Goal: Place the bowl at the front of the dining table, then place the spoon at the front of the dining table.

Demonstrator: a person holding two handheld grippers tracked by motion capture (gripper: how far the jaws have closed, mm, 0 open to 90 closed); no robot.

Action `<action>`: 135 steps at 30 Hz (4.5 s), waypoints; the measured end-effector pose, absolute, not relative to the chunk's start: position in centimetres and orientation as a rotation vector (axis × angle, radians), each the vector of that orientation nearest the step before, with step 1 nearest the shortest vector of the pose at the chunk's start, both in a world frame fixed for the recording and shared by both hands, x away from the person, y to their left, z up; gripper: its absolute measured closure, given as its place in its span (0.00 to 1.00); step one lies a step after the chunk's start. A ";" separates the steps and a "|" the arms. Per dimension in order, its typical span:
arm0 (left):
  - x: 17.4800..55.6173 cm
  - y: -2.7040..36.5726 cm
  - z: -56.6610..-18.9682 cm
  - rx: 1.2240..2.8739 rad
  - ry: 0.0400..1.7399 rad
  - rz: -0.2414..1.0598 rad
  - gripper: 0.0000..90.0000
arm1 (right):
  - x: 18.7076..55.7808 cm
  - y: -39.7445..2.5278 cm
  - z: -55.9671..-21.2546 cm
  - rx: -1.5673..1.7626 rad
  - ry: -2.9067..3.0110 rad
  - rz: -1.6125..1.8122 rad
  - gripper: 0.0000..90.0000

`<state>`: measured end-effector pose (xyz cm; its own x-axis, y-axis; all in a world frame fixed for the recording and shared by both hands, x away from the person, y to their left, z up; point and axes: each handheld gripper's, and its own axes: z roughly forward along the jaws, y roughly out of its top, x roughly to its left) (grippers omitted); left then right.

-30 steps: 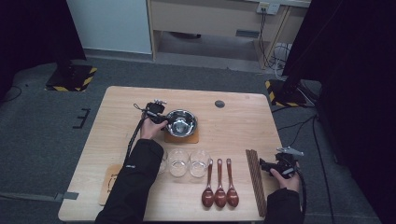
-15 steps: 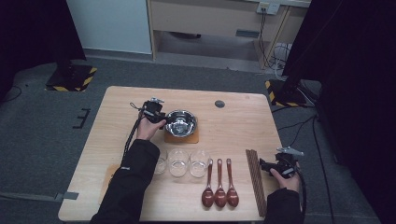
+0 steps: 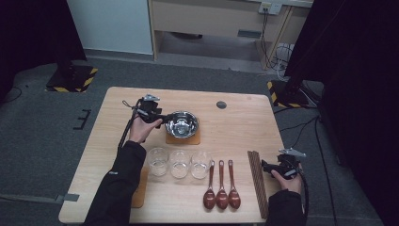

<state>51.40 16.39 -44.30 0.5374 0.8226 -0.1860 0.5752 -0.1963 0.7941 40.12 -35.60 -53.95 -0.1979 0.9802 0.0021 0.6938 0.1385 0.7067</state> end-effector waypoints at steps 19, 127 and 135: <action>46.7 20.1 -42.4 1.896 1.107 0.368 0.31 | 40.1 -35.7 -53.9 1.601 1.949 0.815 0.03; 38.6 28.9 -53.7 1.979 1.449 0.590 0.00 | 34.4 -24.8 -47.1 1.221 2.150 1.092 0.21; 38.6 28.9 -53.7 1.980 1.449 0.589 0.00 | 34.2 -24.4 -47.7 1.216 2.176 1.047 0.28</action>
<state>38.59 28.95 -53.67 0.3023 0.9532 -0.0004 0.6823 -0.2161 0.6984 34.22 -24.36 -47.67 -0.5198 0.8543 -0.0094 0.5257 0.3285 0.7847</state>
